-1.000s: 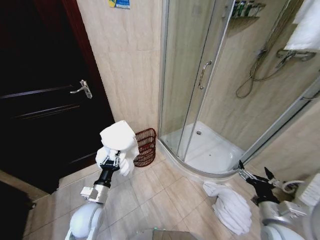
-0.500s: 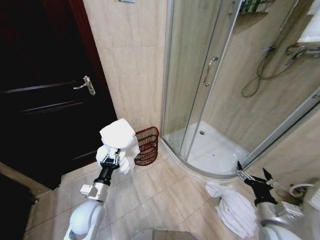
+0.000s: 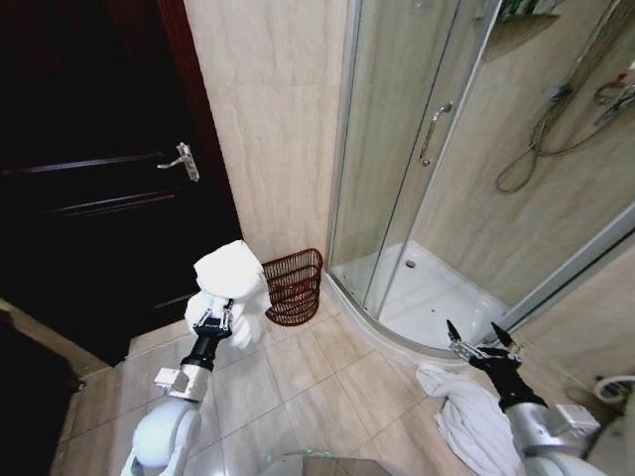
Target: Discard the used towel into the hamper.
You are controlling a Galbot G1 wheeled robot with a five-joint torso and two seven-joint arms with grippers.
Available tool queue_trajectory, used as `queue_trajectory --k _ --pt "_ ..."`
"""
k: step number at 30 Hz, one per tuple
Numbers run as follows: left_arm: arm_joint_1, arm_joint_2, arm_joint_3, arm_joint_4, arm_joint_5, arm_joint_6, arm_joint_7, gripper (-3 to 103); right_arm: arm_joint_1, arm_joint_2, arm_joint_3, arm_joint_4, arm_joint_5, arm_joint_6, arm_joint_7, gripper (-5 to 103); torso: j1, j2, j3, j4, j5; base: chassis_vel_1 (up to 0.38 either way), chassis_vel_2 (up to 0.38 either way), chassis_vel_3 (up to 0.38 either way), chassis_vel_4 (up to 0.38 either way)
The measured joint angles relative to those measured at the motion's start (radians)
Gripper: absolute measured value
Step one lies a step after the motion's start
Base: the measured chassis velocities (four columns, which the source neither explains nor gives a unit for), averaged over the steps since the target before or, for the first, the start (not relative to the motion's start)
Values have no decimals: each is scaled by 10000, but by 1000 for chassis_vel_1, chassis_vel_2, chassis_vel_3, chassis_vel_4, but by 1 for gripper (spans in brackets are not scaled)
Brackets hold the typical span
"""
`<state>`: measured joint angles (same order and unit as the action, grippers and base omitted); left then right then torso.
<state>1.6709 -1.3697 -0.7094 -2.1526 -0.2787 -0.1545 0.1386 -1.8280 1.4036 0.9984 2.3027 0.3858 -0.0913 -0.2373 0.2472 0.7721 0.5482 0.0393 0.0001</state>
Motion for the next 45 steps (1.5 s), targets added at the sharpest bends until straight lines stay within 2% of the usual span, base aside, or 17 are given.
queue_trajectory --k 2,5,6,10,12,21,45 --pt "-6 -10 -1 17 0 0 -8 14 -9 -78 -124 60 -33 2 193 100 -23 -55 -29 0 -1 0 0 0 0" --pt "-32 -110 25 109 23 -2 -32 14 133 -40 -662 197 -398 -38 1155 100 -102 -234 -129 -2 -2 0 0 0 0" --pt "-32 -110 25 109 23 -2 -32 14 133 -40 -662 197 -398 -38 1155 100 -102 -234 -129 -2 -2 0 0 0 0" --pt "-79 -200 79 266 110 -2 -41 14 510 1 -1752 355 -533 -437 2747 100 -185 -445 -255 -1 -1 0 0 0 0" --pt "-85 -218 81 282 144 -3 -46 14 548 -69 -2003 425 -452 -565 3013 100 -217 -518 -297 2 -2 0 0 0 0" --pt "-69 -287 83 315 191 -5 -58 14 344 -230 -1935 270 -438 -536 2867 100 -381 -913 -533 -1 -1 0 0 0 0" --pt "-222 -142 105 607 186 -72 -58 14 366 -8 -1822 14 -852 -393 2689 100 -798 -1950 -1149 -1 -2 0 0 0 0"
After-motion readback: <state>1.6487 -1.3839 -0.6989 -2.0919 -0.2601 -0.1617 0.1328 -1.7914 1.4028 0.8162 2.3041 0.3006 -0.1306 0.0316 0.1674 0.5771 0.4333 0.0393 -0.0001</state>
